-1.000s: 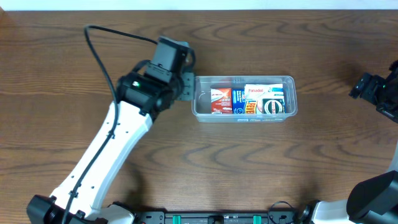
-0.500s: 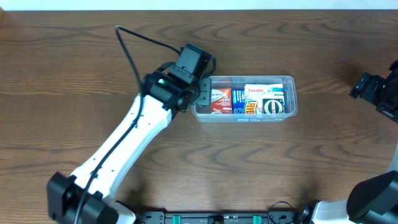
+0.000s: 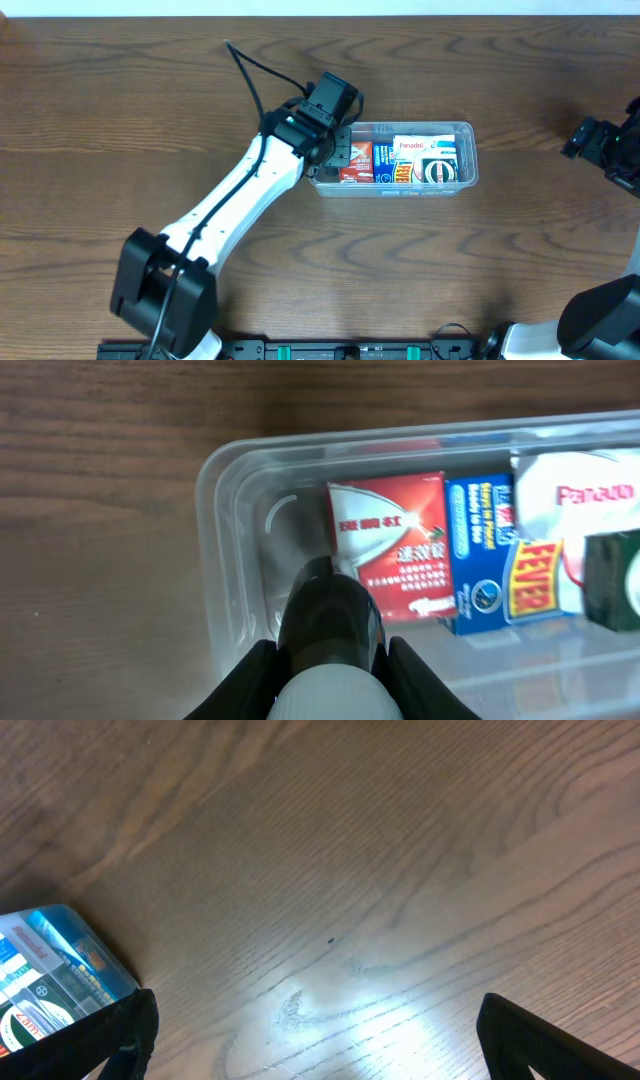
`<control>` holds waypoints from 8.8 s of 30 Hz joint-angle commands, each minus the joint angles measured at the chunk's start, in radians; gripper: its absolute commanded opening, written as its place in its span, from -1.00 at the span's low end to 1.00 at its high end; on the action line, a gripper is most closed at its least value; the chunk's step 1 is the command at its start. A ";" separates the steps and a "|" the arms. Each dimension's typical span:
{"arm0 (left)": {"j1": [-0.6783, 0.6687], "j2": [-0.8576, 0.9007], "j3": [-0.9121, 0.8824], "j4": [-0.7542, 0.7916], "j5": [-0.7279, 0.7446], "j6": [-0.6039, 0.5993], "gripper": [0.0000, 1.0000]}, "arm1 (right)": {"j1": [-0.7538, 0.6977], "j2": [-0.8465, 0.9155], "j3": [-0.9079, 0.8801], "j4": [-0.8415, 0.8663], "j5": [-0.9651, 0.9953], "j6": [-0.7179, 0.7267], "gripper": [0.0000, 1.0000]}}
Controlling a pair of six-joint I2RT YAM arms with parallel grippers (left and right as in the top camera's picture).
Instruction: Pack container
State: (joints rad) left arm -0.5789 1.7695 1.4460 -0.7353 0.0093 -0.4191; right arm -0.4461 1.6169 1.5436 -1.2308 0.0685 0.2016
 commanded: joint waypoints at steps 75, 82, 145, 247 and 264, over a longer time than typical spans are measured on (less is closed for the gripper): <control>0.218 -0.632 0.026 -0.134 -0.516 0.224 0.96 | -0.005 -0.003 0.012 0.001 0.010 0.011 0.98; 0.218 -0.638 0.026 -0.136 -0.515 0.224 0.96 | -0.005 -0.003 0.012 0.001 0.010 0.011 0.99; 0.218 -0.634 0.026 -0.140 -0.515 0.224 0.96 | 0.601 -1.365 -0.444 0.220 -0.043 0.101 0.98; 0.218 -0.636 0.009 -0.140 -0.513 0.220 0.96 | 0.537 -1.610 -1.538 1.164 -0.148 -0.315 0.99; 0.221 -1.244 -0.694 -0.016 -0.352 0.211 0.96 | 0.537 -1.610 -1.538 1.164 -0.148 -0.315 0.99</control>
State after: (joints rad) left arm -0.3626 0.6266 0.8703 -0.7902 -0.3759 -0.2058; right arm 0.1066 0.0109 0.0078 -0.0635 -0.0753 -0.0994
